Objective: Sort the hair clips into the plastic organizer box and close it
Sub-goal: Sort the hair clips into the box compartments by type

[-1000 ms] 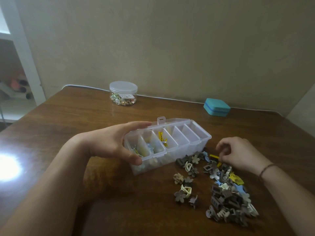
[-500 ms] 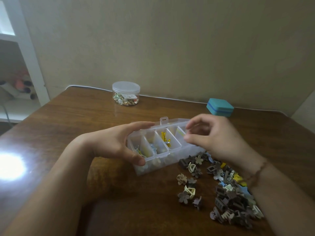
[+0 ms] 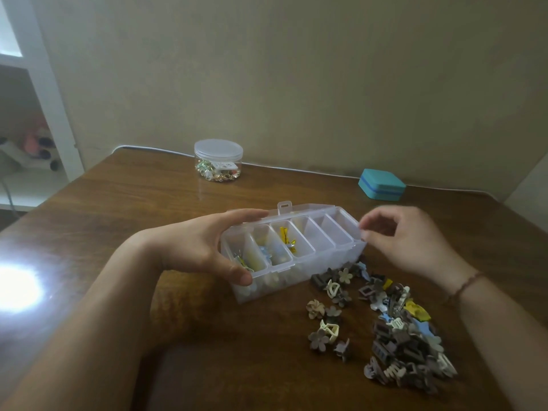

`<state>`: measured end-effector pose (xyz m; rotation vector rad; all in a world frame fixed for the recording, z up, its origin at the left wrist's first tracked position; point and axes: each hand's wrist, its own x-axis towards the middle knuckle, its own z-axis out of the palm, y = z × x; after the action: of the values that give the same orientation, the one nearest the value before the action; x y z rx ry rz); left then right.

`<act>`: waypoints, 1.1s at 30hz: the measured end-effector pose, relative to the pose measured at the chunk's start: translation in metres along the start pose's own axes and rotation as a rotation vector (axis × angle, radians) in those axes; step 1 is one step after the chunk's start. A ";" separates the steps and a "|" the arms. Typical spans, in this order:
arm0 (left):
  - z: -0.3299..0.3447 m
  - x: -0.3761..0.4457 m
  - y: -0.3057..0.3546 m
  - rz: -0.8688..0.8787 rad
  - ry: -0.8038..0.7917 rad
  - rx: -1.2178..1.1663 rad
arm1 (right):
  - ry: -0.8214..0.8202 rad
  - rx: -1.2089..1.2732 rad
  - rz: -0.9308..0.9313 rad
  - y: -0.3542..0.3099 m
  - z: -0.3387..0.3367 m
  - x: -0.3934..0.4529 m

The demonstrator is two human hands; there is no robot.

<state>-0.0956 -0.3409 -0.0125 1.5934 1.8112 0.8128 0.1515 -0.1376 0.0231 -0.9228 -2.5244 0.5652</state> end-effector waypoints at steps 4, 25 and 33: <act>-0.001 0.000 0.000 -0.008 -0.012 -0.016 | -0.077 -0.126 0.132 0.024 0.004 -0.007; 0.000 0.000 0.000 -0.003 -0.005 0.023 | 0.006 -0.166 0.167 0.007 -0.012 -0.021; 0.000 0.000 0.000 -0.003 0.003 0.030 | -0.277 0.155 -0.342 -0.079 -0.009 -0.011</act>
<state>-0.0958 -0.3408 -0.0128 1.6091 1.8357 0.7911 0.1230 -0.1981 0.0669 -0.3639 -2.7483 0.8074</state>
